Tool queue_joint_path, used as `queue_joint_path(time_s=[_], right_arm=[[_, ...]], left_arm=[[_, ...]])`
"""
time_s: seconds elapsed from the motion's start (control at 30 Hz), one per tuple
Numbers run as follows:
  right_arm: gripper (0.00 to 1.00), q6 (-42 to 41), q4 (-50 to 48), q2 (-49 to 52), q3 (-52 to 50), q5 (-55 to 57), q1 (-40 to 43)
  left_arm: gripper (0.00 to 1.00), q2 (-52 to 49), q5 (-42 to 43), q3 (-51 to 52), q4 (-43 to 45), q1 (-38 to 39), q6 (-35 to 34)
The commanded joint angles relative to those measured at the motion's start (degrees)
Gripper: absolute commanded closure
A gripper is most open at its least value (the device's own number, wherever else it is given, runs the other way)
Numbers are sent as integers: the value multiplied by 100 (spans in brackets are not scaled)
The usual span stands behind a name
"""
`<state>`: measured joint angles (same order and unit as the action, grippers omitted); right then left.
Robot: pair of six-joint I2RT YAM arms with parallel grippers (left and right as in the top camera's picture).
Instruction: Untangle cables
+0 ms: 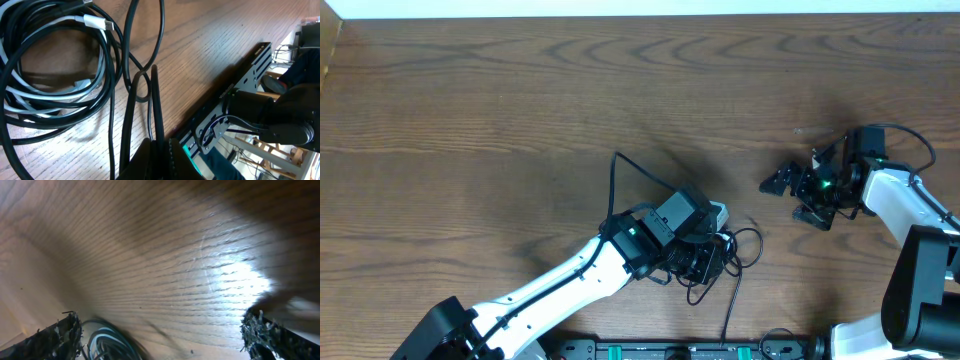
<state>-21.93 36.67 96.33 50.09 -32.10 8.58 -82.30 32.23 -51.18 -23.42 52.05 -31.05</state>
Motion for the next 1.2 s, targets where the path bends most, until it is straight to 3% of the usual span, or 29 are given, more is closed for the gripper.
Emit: queue_joint_path(time_s=[0.0,0.23,0.43,0.5,0.67,0.77,0.83,1.03,1.17], right_arm=[[4,9,20,74,-66,-304,-7],[7,9,-46,74,-66,-1207,-4],[11,11,-46,74,-66,-1204,-4],[12,11,-48,74,-66,-1196,-4],[19,13,-42,74,-66,-822,-4],[19,13,-33,74,-66,-415,-4],[14,221,46,74,-66,-389,-4],[9,1357,85,74,-66,-1432,-7],[11,1687,37,74,-66,-2131,-92]], left_arm=[[92,15,302,-17,63,-48,79],[92,404,1912,-17,1231,-407,-11],[92,1141,2109,-17,2588,-968,-271],[92,1403,2020,-17,2920,-1207,-319],[92,1978,876,-17,2975,-1792,-721],[92,2186,483,-17,2973,-2087,-811],[92,2251,369,-17,2973,-2264,-953],[92,2249,-63,-15,2804,-2653,-1644],[93,2249,-142,-15,2660,-2739,-1777]])
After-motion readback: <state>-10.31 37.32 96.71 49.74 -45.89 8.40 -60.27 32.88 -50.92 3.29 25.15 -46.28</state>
